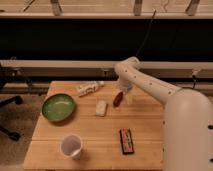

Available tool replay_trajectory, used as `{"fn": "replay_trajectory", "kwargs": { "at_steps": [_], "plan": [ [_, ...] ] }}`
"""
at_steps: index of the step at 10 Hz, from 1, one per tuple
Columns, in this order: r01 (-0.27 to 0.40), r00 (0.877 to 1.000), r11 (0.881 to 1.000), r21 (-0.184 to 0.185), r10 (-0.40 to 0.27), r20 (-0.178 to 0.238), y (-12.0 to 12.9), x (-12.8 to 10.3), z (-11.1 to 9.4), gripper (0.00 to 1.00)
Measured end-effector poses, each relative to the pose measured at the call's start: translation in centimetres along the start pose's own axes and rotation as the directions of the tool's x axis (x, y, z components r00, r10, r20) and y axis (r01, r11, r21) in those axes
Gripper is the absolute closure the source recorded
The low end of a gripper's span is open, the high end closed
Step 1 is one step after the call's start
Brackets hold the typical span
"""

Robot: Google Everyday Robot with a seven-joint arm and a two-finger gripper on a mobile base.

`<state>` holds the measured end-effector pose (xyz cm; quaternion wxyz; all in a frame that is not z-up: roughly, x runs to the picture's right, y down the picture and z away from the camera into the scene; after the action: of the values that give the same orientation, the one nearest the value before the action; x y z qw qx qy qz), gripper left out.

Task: Place the pepper in the ceramic bowl

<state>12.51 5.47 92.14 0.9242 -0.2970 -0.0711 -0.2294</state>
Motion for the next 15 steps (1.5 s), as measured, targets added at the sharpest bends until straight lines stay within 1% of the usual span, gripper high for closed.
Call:
{"fn": "replay_trajectory", "kwargs": {
  "at_steps": [2, 3, 5, 7, 11, 12, 14, 15],
  "plan": [
    [-0.003, 1.000, 1.000, -0.004, 0.003, 0.008, -0.1, 0.2, 0.0, 0.20],
    [-0.001, 1.000, 1.000, -0.017, 0.001, 0.016, 0.0, 0.2, 0.3, 0.20],
    [0.003, 0.999, 0.999, -0.042, -0.001, 0.038, 0.0, 0.2, 1.8, 0.20],
    [0.007, 0.998, 0.998, -0.057, -0.004, 0.057, -0.2, 0.0, 2.7, 0.20],
    [0.019, 0.997, 0.998, -0.065, -0.014, 0.080, -0.1, -0.3, 3.5, 0.20],
    [0.025, 0.996, 0.997, -0.069, -0.019, 0.086, -0.1, -0.5, 3.7, 0.25],
    [0.040, 0.995, 0.997, -0.073, -0.033, 0.095, -0.1, -1.1, 4.1, 0.42],
    [0.051, 0.994, 0.996, -0.074, -0.044, 0.099, -0.3, -1.5, 4.2, 0.55]
  ]
}}
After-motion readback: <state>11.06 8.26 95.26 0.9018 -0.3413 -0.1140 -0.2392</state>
